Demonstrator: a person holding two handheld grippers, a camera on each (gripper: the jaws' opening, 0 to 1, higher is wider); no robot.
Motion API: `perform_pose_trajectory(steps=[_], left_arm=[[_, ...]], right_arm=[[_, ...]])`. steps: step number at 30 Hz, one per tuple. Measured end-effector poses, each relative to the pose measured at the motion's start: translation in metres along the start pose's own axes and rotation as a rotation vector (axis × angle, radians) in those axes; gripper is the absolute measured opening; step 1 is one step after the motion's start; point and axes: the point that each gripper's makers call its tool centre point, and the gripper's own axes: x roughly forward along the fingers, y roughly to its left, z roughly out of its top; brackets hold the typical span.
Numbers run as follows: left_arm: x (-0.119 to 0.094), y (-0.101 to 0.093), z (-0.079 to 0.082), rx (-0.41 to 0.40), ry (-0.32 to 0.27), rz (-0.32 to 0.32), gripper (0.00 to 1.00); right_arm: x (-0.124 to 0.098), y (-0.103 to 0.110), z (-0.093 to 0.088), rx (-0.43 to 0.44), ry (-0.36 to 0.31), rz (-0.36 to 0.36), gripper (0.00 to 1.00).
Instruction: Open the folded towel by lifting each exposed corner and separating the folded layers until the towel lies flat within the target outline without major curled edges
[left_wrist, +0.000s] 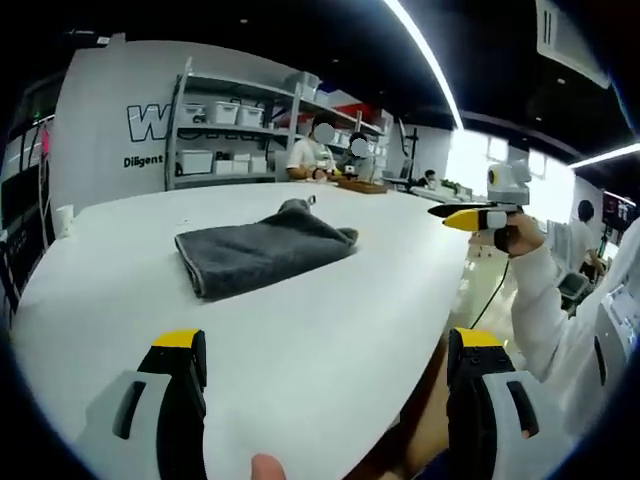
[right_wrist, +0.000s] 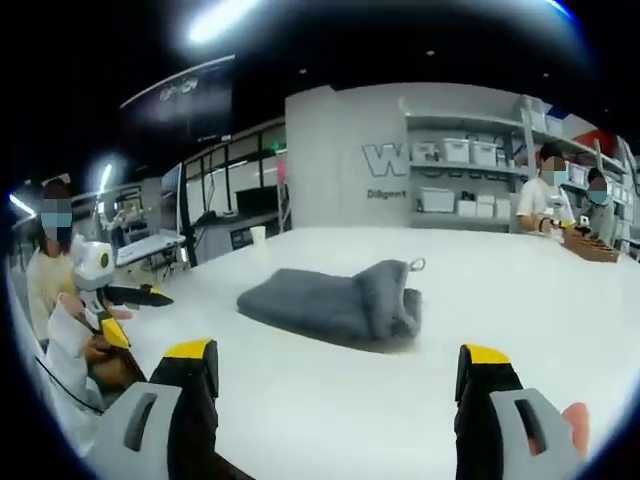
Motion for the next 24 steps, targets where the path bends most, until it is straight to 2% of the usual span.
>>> perform_pose_trajectory(steps=[8,12,15,22,24], left_arm=[[0.001,0.006,0.019,-0.002,-0.080,0.025,0.99],[0.002,0.023,0.025,-0.001,-0.107,0.067,0.99],[0.007,0.043,0.024,-0.019,-0.090,0.109,0.97],[0.028,0.078,0.031,-0.020,-0.105,0.110,0.95],[0.037,0.080,0.021,-0.051,-0.044,0.074,0.95]], right_arm=[[-0.001,0.001,0.002,-0.009,-0.002,0.006,0.99],[-0.001,0.000,-0.001,-0.020,0.010,-0.002,0.99],[-0.003,-0.001,0.002,-0.013,-0.009,0.003,0.98],[-0.012,-0.003,0.010,-0.007,-0.045,-0.007,0.98],[-0.013,-0.002,0.011,-0.011,-0.047,-0.005,0.98]])
